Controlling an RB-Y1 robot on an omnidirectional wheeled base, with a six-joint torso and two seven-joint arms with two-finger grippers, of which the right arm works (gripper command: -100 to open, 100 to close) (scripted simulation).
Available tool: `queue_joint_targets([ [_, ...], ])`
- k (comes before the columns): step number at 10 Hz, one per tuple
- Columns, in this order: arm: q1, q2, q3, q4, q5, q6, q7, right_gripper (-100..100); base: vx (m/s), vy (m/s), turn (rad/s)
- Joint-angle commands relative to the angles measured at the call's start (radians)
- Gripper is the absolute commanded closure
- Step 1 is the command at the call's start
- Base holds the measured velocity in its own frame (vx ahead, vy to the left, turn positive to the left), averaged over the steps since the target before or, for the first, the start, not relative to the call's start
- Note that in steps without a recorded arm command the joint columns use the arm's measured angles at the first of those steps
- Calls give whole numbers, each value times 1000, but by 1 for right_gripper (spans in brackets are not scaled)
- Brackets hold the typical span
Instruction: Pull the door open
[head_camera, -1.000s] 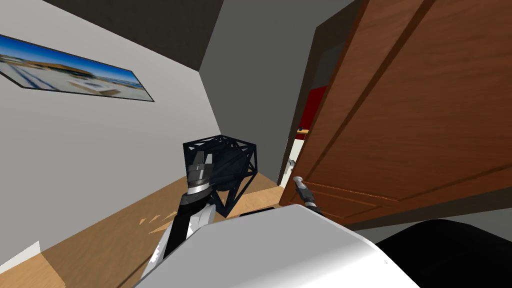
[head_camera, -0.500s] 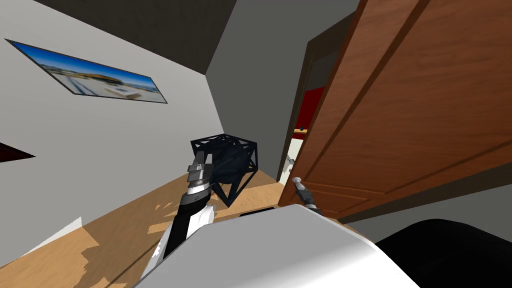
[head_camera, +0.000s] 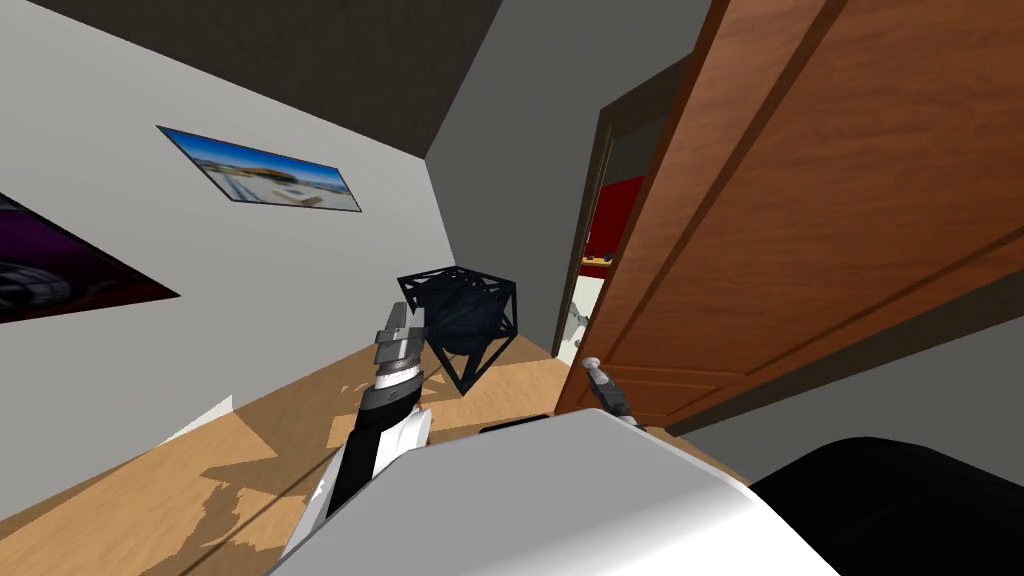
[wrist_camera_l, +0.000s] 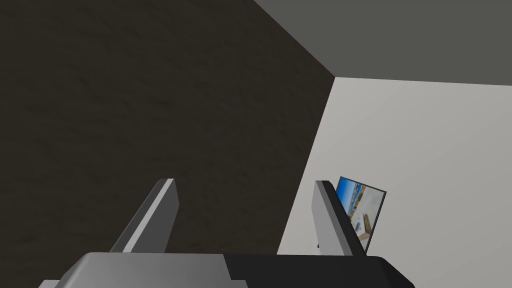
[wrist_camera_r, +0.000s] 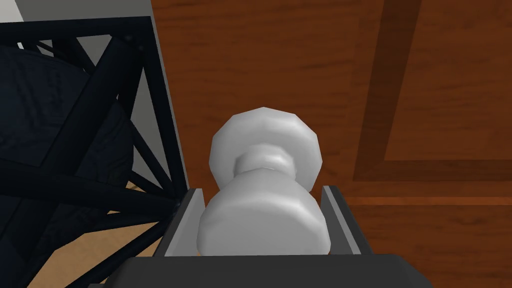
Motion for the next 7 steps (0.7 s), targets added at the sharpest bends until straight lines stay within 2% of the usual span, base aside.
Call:
queue_joint_targets([
  [1, 9, -7, 14, -8, 8, -11, -7, 100, -200, -36, 51],
  [2, 5, -4, 10, -5, 6, -6, -4, 100, -89, -14, 15],
  [7, 20, -40, 59, 34, 32, -77, -59, 100, -218, -41, 149],
])
